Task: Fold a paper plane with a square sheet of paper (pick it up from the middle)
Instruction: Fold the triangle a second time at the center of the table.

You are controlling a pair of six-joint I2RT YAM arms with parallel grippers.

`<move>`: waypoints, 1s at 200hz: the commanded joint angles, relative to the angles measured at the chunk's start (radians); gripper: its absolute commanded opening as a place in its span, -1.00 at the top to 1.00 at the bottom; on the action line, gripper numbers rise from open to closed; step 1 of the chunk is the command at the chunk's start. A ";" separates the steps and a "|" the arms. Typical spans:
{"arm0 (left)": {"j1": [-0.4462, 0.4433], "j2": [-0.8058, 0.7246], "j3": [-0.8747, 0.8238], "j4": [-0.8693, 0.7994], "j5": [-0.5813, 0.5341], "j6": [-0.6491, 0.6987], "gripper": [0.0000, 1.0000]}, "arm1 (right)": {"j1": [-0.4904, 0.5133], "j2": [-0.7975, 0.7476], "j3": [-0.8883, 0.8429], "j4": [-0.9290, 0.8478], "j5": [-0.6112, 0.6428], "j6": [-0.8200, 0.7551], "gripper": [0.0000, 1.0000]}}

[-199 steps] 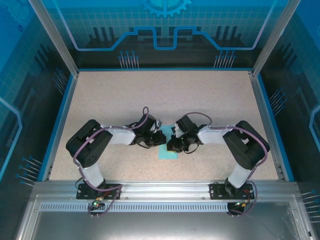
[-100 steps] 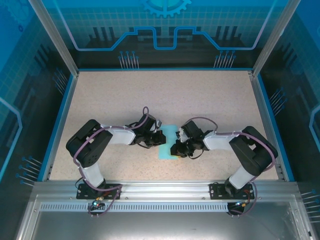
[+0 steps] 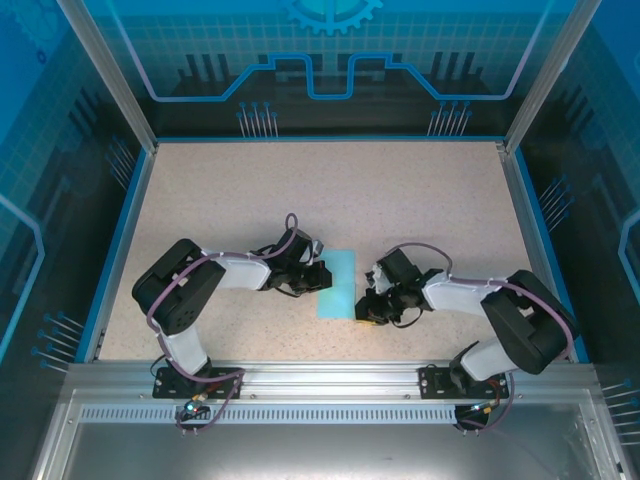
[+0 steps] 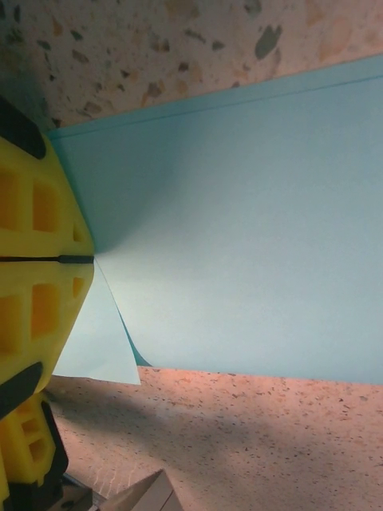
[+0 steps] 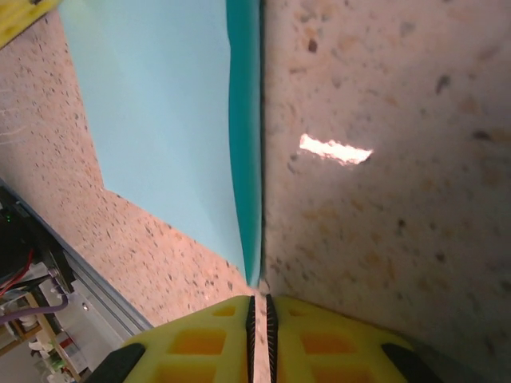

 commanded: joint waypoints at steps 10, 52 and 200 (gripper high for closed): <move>0.007 0.046 -0.026 -0.041 -0.038 0.020 0.85 | -0.012 -0.077 0.073 -0.081 0.019 -0.010 0.71; 0.007 0.050 -0.011 -0.041 -0.022 0.016 0.84 | -0.007 0.014 0.129 0.034 -0.009 0.039 0.69; 0.022 -0.137 0.080 -0.181 -0.002 0.070 0.69 | 0.018 0.281 0.104 0.088 -0.004 0.001 0.79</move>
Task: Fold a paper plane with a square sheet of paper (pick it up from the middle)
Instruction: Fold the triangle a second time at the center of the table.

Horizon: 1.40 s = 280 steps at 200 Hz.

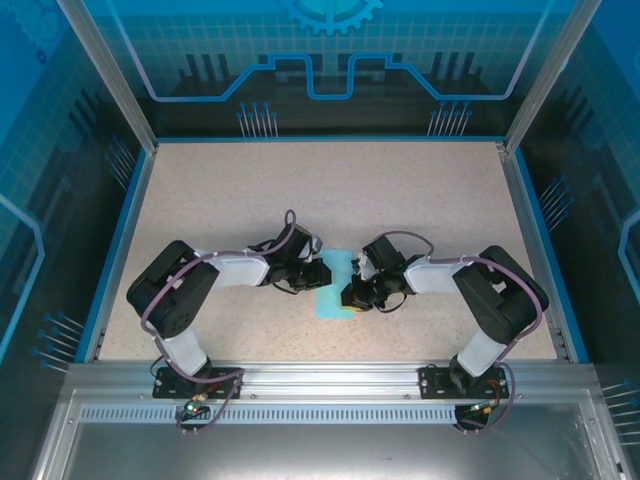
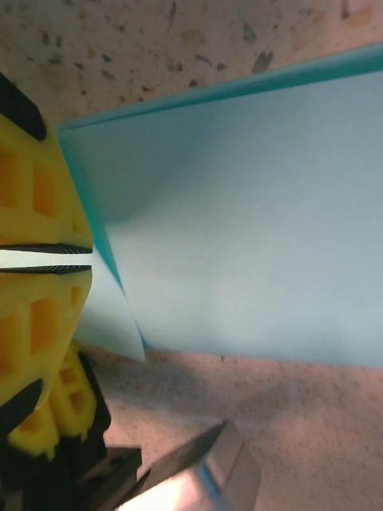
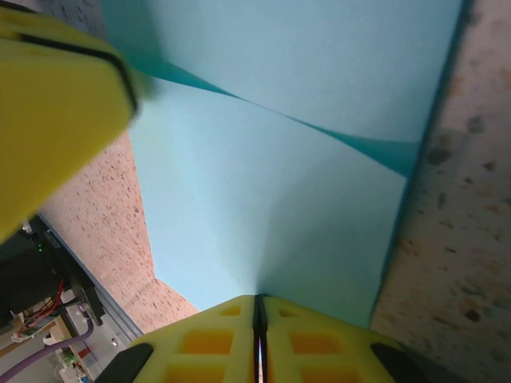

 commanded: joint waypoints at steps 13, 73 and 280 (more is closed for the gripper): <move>0.006 -0.088 0.022 -0.026 0.036 0.006 0.72 | 0.010 0.049 -0.040 -0.030 0.036 -0.002 0.79; -0.015 0.021 -0.077 0.208 0.111 -0.103 0.78 | 0.008 0.031 -0.037 -0.033 0.042 0.008 0.79; 0.095 0.011 -0.160 0.156 -0.078 -0.004 0.79 | 0.001 -0.066 -0.090 -0.082 0.041 -0.013 0.79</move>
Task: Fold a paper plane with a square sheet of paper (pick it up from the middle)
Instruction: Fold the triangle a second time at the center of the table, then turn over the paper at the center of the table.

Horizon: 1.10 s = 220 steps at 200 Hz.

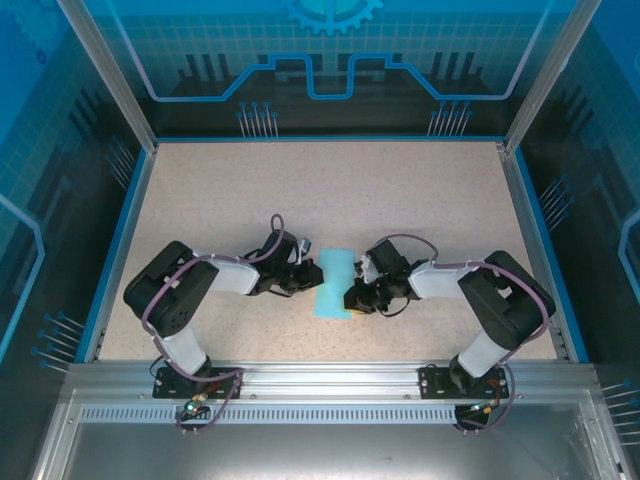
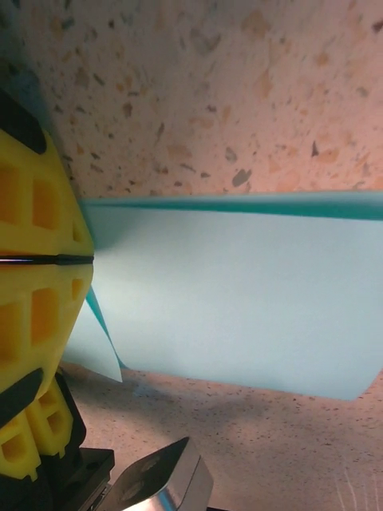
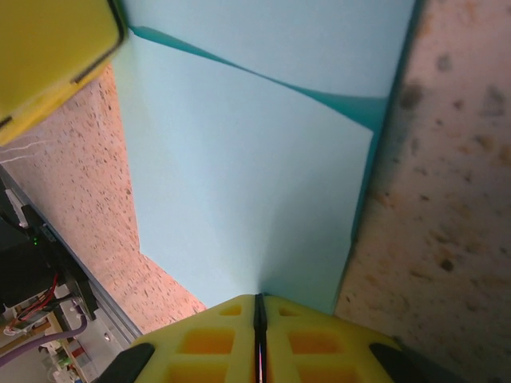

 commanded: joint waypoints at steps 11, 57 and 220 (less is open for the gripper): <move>0.034 -0.002 0.002 -0.122 -0.103 0.065 0.79 | 0.001 -0.020 -0.040 -0.097 0.024 -0.008 0.79; 0.029 -0.129 0.022 -0.177 -0.048 0.060 0.75 | 0.011 -0.034 -0.024 -0.070 0.030 0.009 0.64; -0.086 -0.027 0.170 -0.291 -0.016 0.128 0.72 | -0.008 -0.139 0.049 -0.143 0.175 0.045 0.11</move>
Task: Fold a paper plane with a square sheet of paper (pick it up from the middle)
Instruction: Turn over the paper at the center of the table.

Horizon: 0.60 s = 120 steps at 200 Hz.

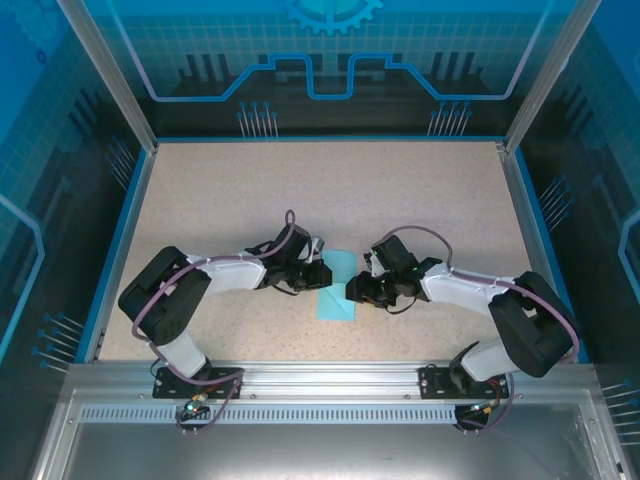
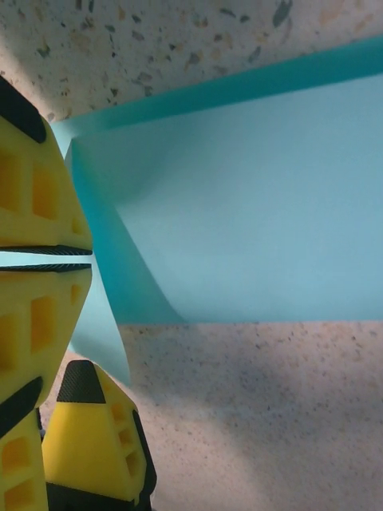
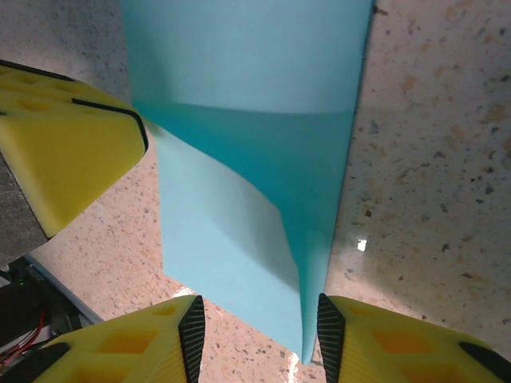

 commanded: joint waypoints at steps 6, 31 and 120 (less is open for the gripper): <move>-0.002 0.026 0.038 -0.034 -0.001 0.039 0.72 | -0.014 0.039 0.032 0.001 0.000 0.017 0.11; -0.002 0.046 0.044 -0.036 -0.002 0.040 0.72 | -0.015 0.072 0.038 0.038 -0.029 0.020 0.17; -0.002 0.076 0.041 -0.070 -0.037 0.056 0.74 | -0.016 0.118 0.011 0.118 -0.066 0.052 0.24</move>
